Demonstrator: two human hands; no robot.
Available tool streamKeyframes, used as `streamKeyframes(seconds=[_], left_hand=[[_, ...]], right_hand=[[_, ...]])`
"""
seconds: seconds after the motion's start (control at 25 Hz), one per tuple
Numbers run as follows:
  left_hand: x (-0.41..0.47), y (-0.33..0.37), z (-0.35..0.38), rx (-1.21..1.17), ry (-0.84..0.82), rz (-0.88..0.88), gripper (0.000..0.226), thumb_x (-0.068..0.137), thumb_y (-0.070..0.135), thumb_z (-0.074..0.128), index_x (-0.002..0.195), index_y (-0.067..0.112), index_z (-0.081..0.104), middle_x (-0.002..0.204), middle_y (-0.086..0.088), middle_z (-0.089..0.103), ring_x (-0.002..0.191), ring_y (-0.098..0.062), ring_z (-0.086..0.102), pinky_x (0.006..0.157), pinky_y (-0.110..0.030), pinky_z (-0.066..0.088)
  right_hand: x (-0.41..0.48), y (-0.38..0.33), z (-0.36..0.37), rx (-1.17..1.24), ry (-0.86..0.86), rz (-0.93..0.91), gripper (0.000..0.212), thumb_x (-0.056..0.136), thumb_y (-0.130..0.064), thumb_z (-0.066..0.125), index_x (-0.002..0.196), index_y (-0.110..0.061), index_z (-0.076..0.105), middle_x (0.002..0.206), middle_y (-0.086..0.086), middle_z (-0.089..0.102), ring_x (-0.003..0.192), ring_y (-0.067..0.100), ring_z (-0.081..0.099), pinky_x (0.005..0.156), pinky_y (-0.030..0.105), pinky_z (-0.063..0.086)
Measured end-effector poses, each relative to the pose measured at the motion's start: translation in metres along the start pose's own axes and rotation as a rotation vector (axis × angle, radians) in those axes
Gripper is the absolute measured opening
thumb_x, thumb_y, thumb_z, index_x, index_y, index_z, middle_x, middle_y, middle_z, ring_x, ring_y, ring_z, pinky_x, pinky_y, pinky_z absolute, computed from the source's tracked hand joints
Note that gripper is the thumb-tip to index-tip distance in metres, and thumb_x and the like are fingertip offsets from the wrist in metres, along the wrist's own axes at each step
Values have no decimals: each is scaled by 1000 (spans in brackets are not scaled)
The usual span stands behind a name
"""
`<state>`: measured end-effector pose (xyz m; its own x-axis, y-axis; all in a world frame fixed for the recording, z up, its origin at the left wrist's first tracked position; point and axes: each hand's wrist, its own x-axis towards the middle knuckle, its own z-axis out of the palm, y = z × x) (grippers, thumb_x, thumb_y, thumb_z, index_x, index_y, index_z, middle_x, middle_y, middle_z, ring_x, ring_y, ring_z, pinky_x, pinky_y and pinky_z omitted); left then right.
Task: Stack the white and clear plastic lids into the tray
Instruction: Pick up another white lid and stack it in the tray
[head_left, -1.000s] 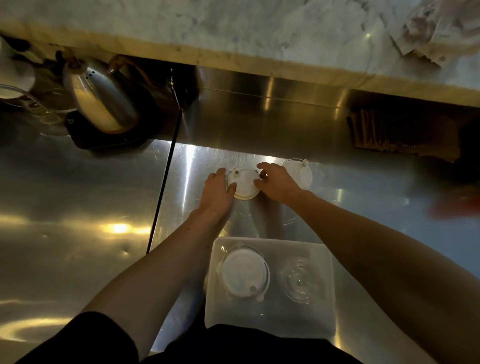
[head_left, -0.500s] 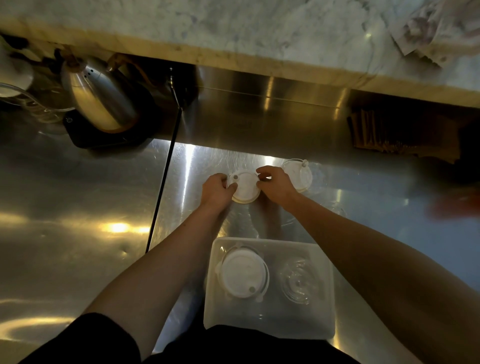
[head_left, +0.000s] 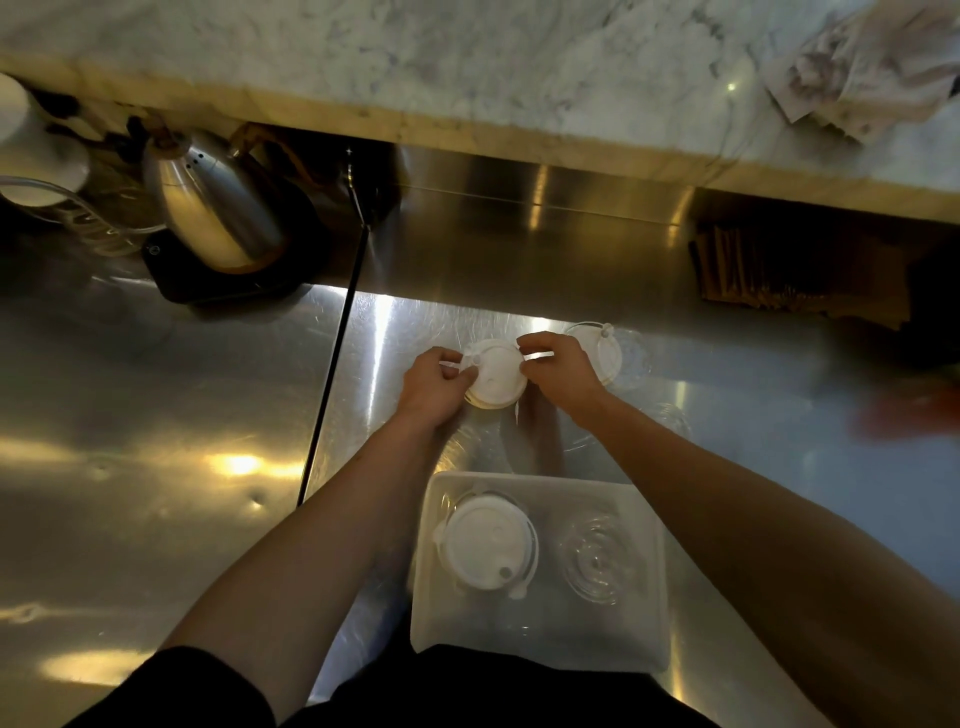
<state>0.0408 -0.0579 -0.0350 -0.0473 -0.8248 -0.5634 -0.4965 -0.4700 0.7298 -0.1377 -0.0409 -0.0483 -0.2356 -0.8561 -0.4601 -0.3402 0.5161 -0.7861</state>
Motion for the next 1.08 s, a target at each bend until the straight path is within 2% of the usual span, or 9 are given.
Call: streamKeyframes(seconds=[0.12,0.32,0.44,0.56,0.68,0.76,0.88,1.0,1.08], left_hand=[[-7,6,-3,-32,-20,2,40,85,27,69,121,15,57,112,-13,68,102,-29,65,92,-48,53],[-27,13,-3,-85,7,17,39,89,28,64,124,16,54,125,-11,62,108,-30,62,93,-47,54],[-38,12,-2,-109,33,41,40,89,30,64,124,13,53,125,-10,61,106,-29,64,94,-45,53],[-50,11,-1,-153,60,68,39,89,32,64,121,14,54,121,-7,63,98,-24,66,90,-37,55],[-62,9,-1,-142,73,89,42,88,36,65,122,15,54,118,-6,65,92,-18,67,88,-35,56],[-70,6,-2,-169,66,93,43,87,36,65,123,14,54,116,-6,66,87,-15,69,81,-30,58],[-85,3,-2,-249,57,123,37,87,34,66,117,16,55,113,-6,67,80,-10,69,61,-14,55],[-100,-1,-1,-338,41,121,35,87,31,66,115,13,55,109,-10,69,83,-14,70,74,-25,59],[-108,-3,-1,-375,25,122,34,87,29,66,114,11,56,107,-11,69,85,-16,70,76,-28,59]], right_hand=[[-7,-5,-5,64,7,-3,40,81,0,63,120,-11,64,120,9,65,103,25,65,89,37,55],[-24,-12,-10,140,28,-26,38,83,-6,68,121,-9,62,117,11,65,95,21,63,73,23,48],[-39,-13,-14,194,25,-30,37,84,-13,70,119,-9,60,114,13,66,96,25,63,73,29,50],[-59,-15,-19,248,3,-16,39,85,-19,71,121,-11,58,112,13,64,98,27,64,77,35,57],[-79,-17,-23,286,-23,-3,42,86,-22,71,124,-10,55,108,15,66,94,28,68,80,37,58],[-92,-18,-24,348,-26,-6,41,86,-19,70,123,-7,55,99,16,69,86,26,70,76,34,59],[-111,-18,-21,437,-30,-29,36,86,-16,70,118,-6,56,88,11,70,75,21,72,71,32,58],[-125,-16,-17,479,-13,-44,35,85,-19,71,115,-9,57,89,12,71,76,21,73,72,32,59],[-131,-15,-17,503,2,-50,36,84,-19,72,115,-11,55,89,12,71,76,21,73,72,32,60]])
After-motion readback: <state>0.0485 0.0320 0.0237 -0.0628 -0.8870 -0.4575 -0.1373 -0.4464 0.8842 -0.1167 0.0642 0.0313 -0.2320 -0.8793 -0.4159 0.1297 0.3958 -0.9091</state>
